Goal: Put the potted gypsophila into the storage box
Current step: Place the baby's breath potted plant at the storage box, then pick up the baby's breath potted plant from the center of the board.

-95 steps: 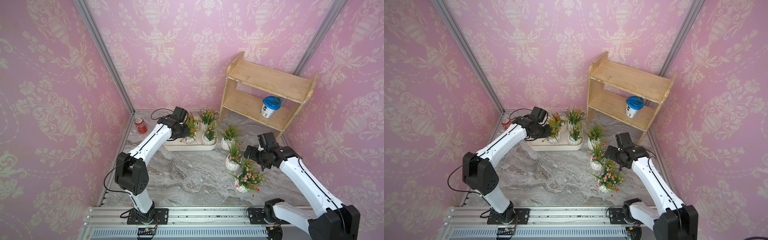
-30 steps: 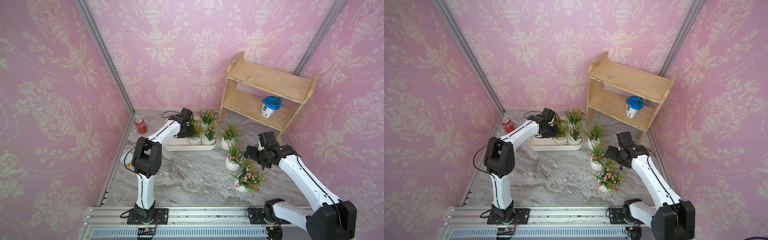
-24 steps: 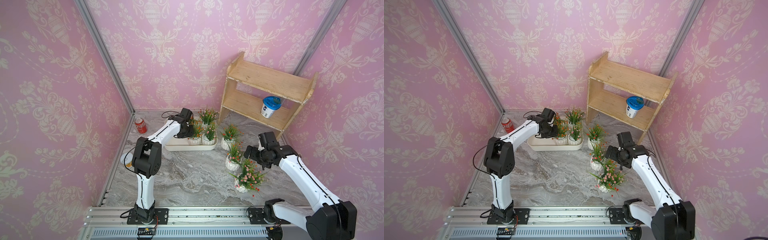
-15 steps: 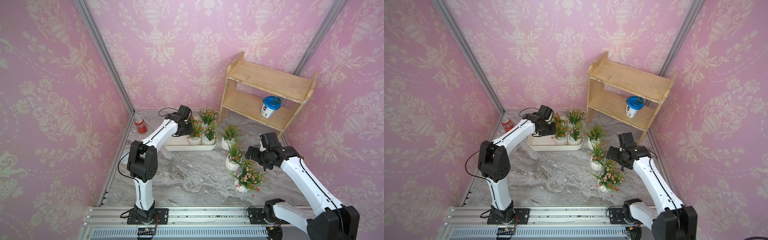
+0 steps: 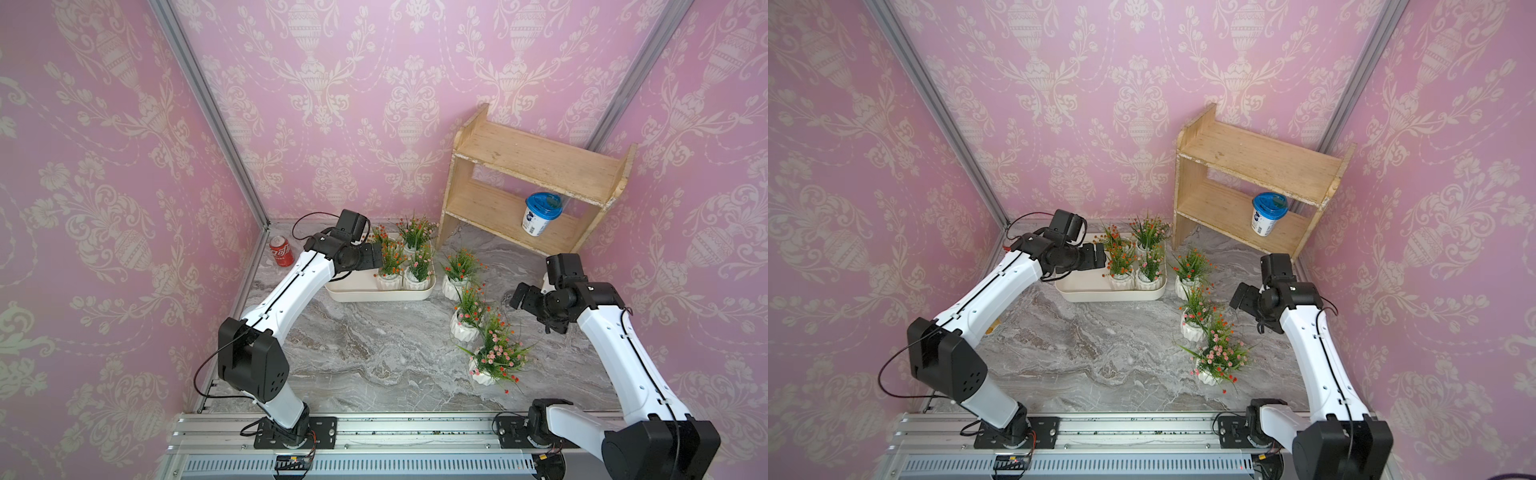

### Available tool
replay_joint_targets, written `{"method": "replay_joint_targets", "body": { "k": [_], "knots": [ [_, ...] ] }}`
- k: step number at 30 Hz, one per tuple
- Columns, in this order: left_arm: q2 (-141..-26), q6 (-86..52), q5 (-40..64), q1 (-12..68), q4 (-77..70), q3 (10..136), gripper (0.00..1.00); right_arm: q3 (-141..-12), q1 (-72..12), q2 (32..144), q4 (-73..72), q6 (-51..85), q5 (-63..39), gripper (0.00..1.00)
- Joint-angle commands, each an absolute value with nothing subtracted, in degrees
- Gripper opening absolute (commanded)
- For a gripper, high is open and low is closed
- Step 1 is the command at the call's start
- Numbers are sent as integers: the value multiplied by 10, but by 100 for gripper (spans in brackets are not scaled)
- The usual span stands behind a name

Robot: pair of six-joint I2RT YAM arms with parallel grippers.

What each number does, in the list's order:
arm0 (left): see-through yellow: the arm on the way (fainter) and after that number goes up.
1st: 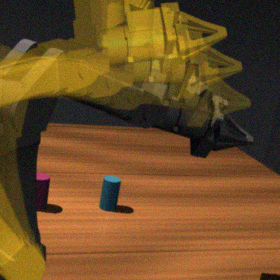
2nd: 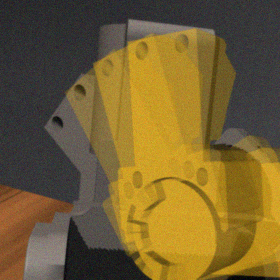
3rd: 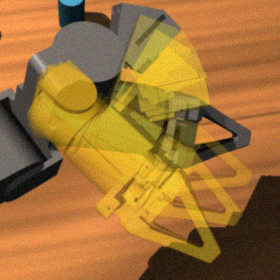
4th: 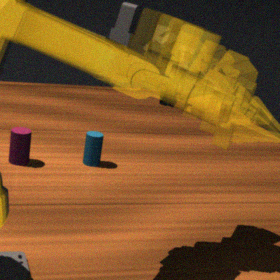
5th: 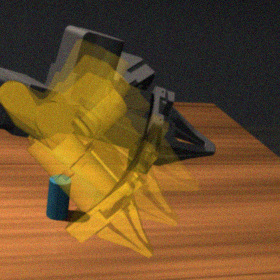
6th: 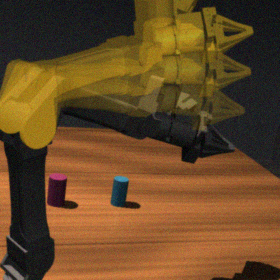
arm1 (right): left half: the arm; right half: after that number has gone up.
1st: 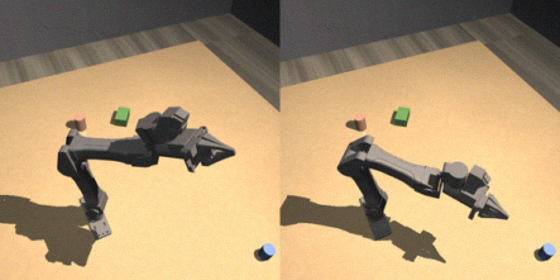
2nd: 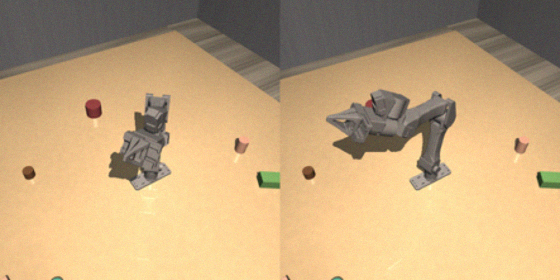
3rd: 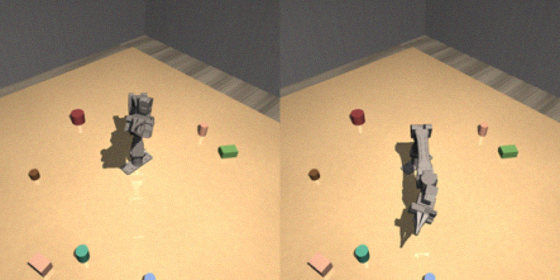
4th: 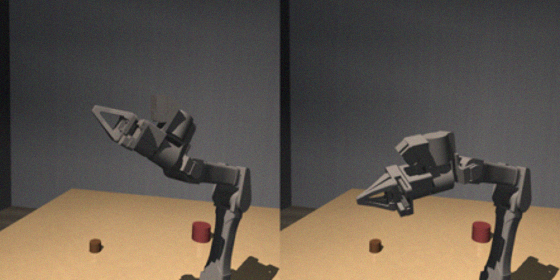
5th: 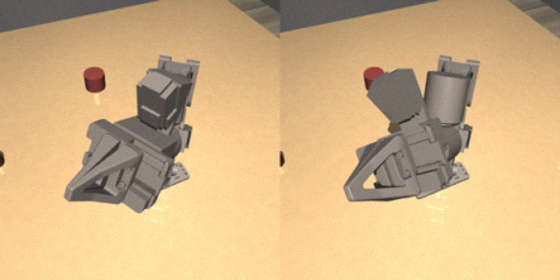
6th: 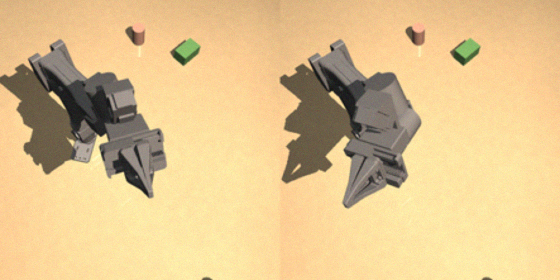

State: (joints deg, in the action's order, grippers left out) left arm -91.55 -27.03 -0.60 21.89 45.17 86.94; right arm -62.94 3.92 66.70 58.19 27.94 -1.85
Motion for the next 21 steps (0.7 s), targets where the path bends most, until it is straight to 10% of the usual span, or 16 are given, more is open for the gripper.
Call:
{"method": "replay_joint_targets", "body": {
  "k": [1,21],
  "knots": [
    [-864,-273,-25,215,469,834,99,-646,58,695,616,234,-51,100],
    [-736,-313,-7,212,463,661,99,-569,75,769,527,201,-110,99]
  ]
}}
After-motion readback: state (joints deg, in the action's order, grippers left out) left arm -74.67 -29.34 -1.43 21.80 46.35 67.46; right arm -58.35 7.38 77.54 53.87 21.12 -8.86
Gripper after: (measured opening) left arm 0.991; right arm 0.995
